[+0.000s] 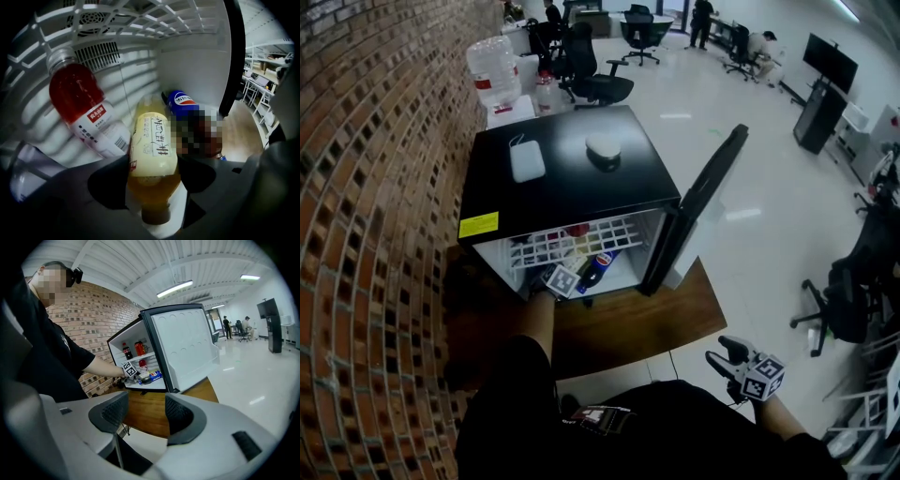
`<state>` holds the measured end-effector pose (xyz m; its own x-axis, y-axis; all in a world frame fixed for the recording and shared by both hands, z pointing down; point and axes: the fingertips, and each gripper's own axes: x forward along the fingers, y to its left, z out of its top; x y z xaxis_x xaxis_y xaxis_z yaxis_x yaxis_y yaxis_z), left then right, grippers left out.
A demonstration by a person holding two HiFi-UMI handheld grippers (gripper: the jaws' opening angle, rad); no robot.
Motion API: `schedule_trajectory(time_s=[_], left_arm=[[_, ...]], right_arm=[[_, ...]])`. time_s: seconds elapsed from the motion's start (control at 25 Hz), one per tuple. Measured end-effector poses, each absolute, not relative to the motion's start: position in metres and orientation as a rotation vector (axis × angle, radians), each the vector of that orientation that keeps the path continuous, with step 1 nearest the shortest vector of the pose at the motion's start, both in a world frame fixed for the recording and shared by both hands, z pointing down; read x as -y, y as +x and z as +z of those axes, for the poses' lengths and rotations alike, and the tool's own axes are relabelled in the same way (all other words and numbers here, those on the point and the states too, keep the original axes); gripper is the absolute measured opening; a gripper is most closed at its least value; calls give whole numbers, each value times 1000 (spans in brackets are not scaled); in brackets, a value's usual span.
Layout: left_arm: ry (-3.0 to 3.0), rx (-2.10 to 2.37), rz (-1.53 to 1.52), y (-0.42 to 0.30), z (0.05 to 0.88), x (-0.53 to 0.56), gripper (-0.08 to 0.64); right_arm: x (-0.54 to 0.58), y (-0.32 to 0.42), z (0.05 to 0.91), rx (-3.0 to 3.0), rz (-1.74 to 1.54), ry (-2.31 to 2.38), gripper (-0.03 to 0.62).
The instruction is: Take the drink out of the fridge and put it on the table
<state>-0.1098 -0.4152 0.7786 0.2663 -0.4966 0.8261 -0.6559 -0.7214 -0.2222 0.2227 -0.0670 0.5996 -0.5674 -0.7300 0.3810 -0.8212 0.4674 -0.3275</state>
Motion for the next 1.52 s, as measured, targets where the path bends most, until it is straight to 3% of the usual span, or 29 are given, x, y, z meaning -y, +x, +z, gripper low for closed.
schedule_trajectory(time_s=[0.68, 1.0, 1.52], left_arm=[[2390, 964, 1599, -125, 760, 377, 302], [2322, 973, 1896, -145, 728, 344, 301], [2125, 598, 2347, -185, 687, 254, 298]], right_arm=[[86, 187, 602, 2611, 717, 1240, 270], [98, 163, 608, 2703, 741, 1144, 270], [106, 125, 611, 2849, 777, 976, 270]])
